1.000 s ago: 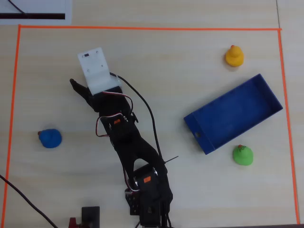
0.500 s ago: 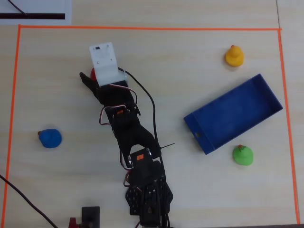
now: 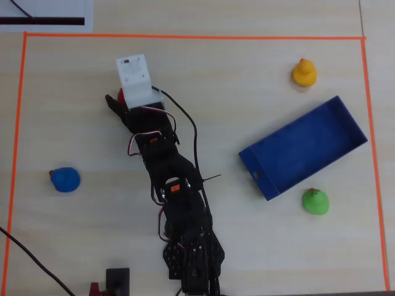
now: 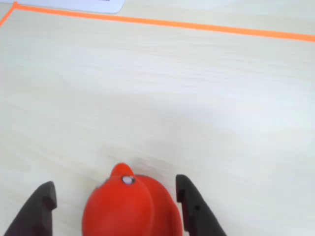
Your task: Grasp red duck and put it into box.
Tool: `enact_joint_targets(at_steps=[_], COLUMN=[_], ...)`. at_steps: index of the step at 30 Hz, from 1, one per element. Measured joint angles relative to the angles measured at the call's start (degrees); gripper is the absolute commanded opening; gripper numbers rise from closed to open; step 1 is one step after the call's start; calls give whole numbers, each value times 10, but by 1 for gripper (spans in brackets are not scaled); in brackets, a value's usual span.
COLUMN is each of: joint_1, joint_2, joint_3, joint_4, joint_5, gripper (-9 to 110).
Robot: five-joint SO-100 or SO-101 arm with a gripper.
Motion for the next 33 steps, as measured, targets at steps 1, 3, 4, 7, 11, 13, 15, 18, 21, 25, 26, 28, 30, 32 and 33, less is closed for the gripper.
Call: enact_joint_targets(at_steps=[1,3,4,7,11,13,15,18,21,25,26,28,30,32,33], joint_1=[0,1,1,2,8,9,9,12,23,61,76,111,152,203,232], joint_2=[-4,-4,-4,-4,1,11,17,24,40,84,105,140,163,178,181], joint_3=[-4,-7,-7,-7,-8,-8,-8,-8,-18,-68,-93,-154,-217,-288,-324], joint_4=[0,0,0,3,27,49,64,80,128,250,311,440,556,663,706], joint_5=[-1,0,1,1,-2,-11,-19,-27,-27,11,27,54,67,69,68], gripper=[18,13,11,9,2,0,0,0,0,0,0,0,0,0,0])
